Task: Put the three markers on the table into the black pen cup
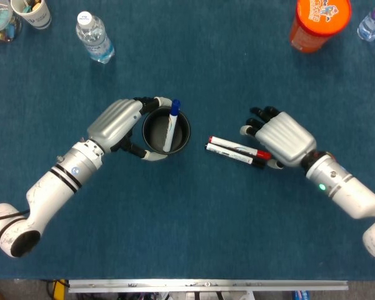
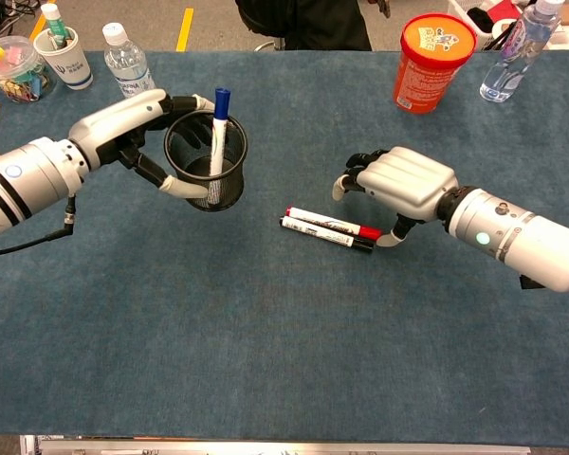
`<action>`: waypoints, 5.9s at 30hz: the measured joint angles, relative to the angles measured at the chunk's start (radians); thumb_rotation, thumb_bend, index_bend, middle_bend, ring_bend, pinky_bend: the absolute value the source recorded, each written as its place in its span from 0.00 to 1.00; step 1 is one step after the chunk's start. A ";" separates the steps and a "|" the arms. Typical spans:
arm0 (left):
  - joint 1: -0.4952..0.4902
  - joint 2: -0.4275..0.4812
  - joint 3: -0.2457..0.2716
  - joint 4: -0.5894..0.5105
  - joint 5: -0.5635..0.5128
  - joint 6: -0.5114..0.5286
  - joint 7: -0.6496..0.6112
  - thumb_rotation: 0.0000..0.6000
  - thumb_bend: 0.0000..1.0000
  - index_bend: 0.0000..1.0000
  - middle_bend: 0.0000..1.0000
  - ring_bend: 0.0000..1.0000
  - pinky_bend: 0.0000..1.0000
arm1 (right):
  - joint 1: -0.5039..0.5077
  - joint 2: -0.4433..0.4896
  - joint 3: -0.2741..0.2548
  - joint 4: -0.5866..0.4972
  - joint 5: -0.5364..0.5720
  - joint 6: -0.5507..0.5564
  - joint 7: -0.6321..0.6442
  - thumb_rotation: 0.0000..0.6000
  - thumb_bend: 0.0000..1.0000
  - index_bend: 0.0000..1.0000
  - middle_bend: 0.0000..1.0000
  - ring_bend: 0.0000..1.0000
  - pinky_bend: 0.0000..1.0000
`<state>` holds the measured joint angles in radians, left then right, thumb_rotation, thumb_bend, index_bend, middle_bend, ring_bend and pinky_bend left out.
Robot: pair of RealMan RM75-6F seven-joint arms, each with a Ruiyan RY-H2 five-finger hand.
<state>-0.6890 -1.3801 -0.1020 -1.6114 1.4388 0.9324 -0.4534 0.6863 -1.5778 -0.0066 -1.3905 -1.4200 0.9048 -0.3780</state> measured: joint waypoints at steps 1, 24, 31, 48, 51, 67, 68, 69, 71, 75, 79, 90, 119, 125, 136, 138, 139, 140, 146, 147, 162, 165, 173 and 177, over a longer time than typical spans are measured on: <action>0.000 0.000 0.001 0.001 0.001 0.000 -0.002 1.00 0.15 0.27 0.37 0.35 0.29 | 0.001 -0.007 0.001 0.007 0.000 -0.001 -0.003 1.00 0.06 0.31 0.31 0.14 0.23; 0.003 0.009 0.011 0.013 0.016 0.009 -0.034 1.00 0.15 0.27 0.37 0.35 0.29 | 0.017 -0.089 0.037 0.120 0.031 -0.021 -0.039 1.00 0.06 0.31 0.31 0.14 0.23; 0.007 0.013 0.013 0.018 0.014 0.013 -0.040 1.00 0.15 0.27 0.37 0.35 0.29 | 0.037 -0.122 0.072 0.178 0.059 -0.035 -0.038 1.00 0.06 0.33 0.31 0.14 0.23; 0.010 0.018 0.014 0.026 0.014 0.016 -0.051 1.00 0.15 0.27 0.37 0.35 0.29 | 0.108 -0.194 0.156 0.279 0.134 -0.076 -0.052 1.00 0.10 0.35 0.31 0.14 0.23; 0.009 0.020 0.014 0.026 0.016 0.016 -0.051 1.00 0.15 0.27 0.37 0.35 0.29 | 0.113 -0.200 0.165 0.274 0.149 -0.082 -0.045 1.00 0.11 0.37 0.31 0.14 0.23; 0.010 0.031 0.014 0.007 0.016 0.020 -0.037 1.00 0.15 0.27 0.37 0.35 0.29 | 0.162 -0.243 0.203 0.196 0.265 -0.104 -0.114 1.00 0.23 0.52 0.32 0.14 0.23; 0.010 0.032 0.014 0.006 0.016 0.021 -0.037 1.00 0.15 0.27 0.37 0.35 0.29 | 0.164 -0.247 0.203 0.196 0.270 -0.104 -0.119 1.00 0.23 0.52 0.32 0.14 0.23; 0.011 0.034 0.014 0.004 0.016 0.022 -0.036 1.00 0.15 0.27 0.37 0.35 0.29 | 0.167 -0.251 0.203 0.197 0.276 -0.104 -0.124 1.00 0.23 0.52 0.32 0.14 0.23; 0.012 0.035 0.015 0.004 0.016 0.023 -0.037 1.00 0.15 0.27 0.37 0.35 0.29 | 0.173 -0.260 0.204 0.201 0.290 -0.105 -0.138 1.00 0.23 0.52 0.32 0.14 0.23; 0.015 0.037 0.018 0.006 0.017 0.023 -0.043 1.00 0.15 0.26 0.37 0.35 0.29 | 0.186 -0.275 0.207 0.217 0.311 -0.106 -0.157 1.00 0.23 0.52 0.32 0.14 0.23; 0.015 0.037 0.019 0.012 0.018 0.023 -0.052 1.00 0.15 0.26 0.37 0.35 0.29 | 0.195 -0.284 0.207 0.234 0.330 -0.109 -0.168 1.00 0.23 0.52 0.32 0.14 0.23; 0.014 0.034 0.019 0.028 0.027 0.025 -0.073 1.00 0.15 0.26 0.37 0.35 0.29 | 0.229 -0.315 0.209 0.273 0.377 -0.125 -0.211 1.00 0.23 0.54 0.32 0.14 0.23; 0.017 0.031 0.023 0.045 0.040 0.039 -0.098 1.00 0.15 0.25 0.37 0.35 0.29 | 0.256 -0.312 0.198 0.276 0.433 -0.128 -0.228 1.00 0.30 0.65 0.36 0.17 0.23; 0.015 0.033 0.020 0.036 0.039 0.041 -0.090 1.00 0.15 0.25 0.37 0.35 0.29 | 0.239 -0.237 0.230 0.163 0.421 -0.102 -0.163 1.00 0.30 0.65 0.36 0.17 0.23; 0.001 0.021 0.011 0.021 0.011 0.013 -0.064 1.00 0.15 0.25 0.37 0.35 0.29 | 0.174 -0.004 0.316 -0.155 0.395 -0.052 0.054 1.00 0.30 0.66 0.37 0.18 0.23; -0.004 0.012 0.007 0.022 0.002 0.004 -0.059 1.00 0.15 0.25 0.37 0.35 0.29 | 0.163 0.032 0.334 -0.209 0.389 -0.048 0.100 1.00 0.30 0.66 0.38 0.18 0.23; -0.006 0.008 0.005 0.023 -0.001 0.001 -0.056 1.00 0.15 0.25 0.37 0.35 0.29 | 0.157 0.056 0.346 -0.244 0.385 -0.046 0.131 1.00 0.30 0.67 0.38 0.18 0.23; -0.008 0.004 0.004 0.024 -0.004 -0.002 -0.053 1.00 0.15 0.25 0.37 0.35 0.29 | 0.152 0.074 0.355 -0.269 0.381 -0.044 0.155 1.00 0.30 0.67 0.38 0.18 0.23; -0.020 -0.022 -0.008 0.039 -0.029 -0.020 -0.041 1.00 0.15 0.25 0.37 0.35 0.29 | 0.130 0.165 0.414 -0.394 0.361 -0.038 0.295 1.00 0.30 0.67 0.38 0.18 0.23; -0.022 -0.026 -0.011 0.042 -0.035 -0.024 -0.040 1.00 0.15 0.25 0.37 0.35 0.29 | 0.129 0.172 0.422 -0.407 0.360 -0.038 0.316 1.00 0.30 0.68 0.39 0.18 0.23; -0.054 -0.065 -0.058 0.077 -0.129 -0.089 -0.028 1.00 0.15 0.25 0.37 0.35 0.29 | 0.177 0.176 0.497 -0.525 0.369 -0.039 0.515 1.00 0.30 0.68 0.39 0.19 0.24; -0.060 -0.069 -0.072 0.078 -0.156 -0.107 -0.033 1.00 0.15 0.25 0.37 0.35 0.29 | 0.191 0.149 0.484 -0.517 0.369 -0.024 0.502 1.00 0.30 0.68 0.38 0.19 0.24; -0.062 -0.061 -0.082 0.062 -0.166 -0.115 -0.020 1.00 0.15 0.25 0.37 0.35 0.29 | 0.215 0.078 0.445 -0.452 0.352 0.016 0.482 1.00 0.30 0.68 0.39 0.19 0.21; -0.060 -0.061 -0.087 0.059 -0.171 -0.112 -0.019 1.00 0.15 0.25 0.37 0.35 0.29 | 0.225 0.042 0.422 -0.405 0.333 0.030 0.474 1.00 0.29 0.66 0.38 0.19 0.20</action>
<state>-0.7490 -1.4412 -0.1890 -1.5527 1.2678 0.8199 -0.4721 0.9108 -1.5356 0.4153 -1.7953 -1.0865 0.9347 0.0958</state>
